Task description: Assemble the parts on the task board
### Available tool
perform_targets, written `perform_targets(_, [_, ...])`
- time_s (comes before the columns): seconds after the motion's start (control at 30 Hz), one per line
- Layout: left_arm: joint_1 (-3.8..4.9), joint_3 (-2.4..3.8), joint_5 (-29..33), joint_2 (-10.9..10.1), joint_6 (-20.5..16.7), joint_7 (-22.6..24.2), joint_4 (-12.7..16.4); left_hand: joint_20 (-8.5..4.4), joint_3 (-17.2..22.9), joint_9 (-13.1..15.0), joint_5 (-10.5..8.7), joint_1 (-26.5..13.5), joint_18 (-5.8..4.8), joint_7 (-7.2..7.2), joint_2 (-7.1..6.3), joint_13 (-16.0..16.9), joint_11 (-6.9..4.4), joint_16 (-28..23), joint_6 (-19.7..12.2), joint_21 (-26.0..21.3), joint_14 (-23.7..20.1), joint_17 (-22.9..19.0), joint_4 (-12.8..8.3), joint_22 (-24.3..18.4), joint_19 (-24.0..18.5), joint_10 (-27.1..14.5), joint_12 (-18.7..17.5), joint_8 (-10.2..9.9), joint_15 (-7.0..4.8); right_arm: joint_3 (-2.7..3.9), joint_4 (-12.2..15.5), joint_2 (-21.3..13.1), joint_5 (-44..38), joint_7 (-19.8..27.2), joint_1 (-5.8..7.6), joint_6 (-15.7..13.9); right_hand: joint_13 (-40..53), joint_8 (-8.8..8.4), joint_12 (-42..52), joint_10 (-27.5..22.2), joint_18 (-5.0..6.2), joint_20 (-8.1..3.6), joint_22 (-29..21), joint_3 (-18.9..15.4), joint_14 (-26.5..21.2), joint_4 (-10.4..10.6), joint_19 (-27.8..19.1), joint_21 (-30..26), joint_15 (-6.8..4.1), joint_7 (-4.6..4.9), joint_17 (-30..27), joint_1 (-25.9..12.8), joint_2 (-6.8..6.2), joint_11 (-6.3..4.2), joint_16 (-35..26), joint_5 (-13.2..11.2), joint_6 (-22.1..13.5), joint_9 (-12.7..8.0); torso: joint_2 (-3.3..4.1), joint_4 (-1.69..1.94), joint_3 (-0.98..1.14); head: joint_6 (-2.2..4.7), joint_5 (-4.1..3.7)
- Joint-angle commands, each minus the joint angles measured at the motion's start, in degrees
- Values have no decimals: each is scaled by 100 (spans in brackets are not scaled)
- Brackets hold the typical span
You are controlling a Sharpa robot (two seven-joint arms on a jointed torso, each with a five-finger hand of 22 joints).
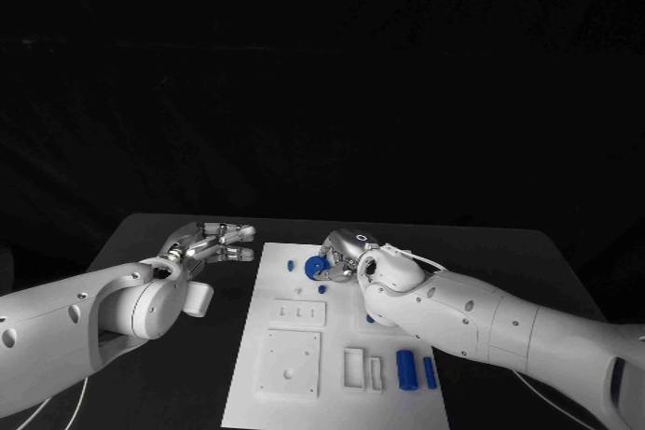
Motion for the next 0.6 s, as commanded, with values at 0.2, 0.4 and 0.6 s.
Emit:
perform_targets(0.2, [4,4,-18,24,28,48,-4,-10,12,1,-4,-28,5,-13,-23,9,6,14,-46,31,-33,-6,-7,-5,-41,-26,10,8,1,-1,-70,14,183,120,-2,385,9,-24,-5,-31,76,11,-5,37,19,27,323,-39,7,-12,-6,-62,87,-25,-31,33,-118,-11,4,6,-1,-12,-22])
perform_targets(0.4, [4,4,-18,32,31,48,-12,-9,15,1,-2,-26,4,-14,-22,9,6,12,-45,35,-33,-6,-13,-11,-42,-26,10,8,1,-2,-103,12,191,75,-2,528,8,-27,-11,-35,69,5,-7,53,18,17,322,-44,2,-14,-11,-74,94,-32,-38,81,-151,-13,3,6,-2,-7,-28])
perform_targets(0.6, [4,5,-18,34,33,50,-17,-9,15,1,-2,-26,4,-14,-22,9,6,12,-45,35,-33,-6,-13,-11,-42,-26,10,8,1,-2,-69,-34,196,25,-4,470,5,-22,-19,-37,63,5,-6,58,18,57,323,-49,4,-14,-18,-134,106,-28,-48,62,-123,-10,-1,-2,-5,-6,-29])
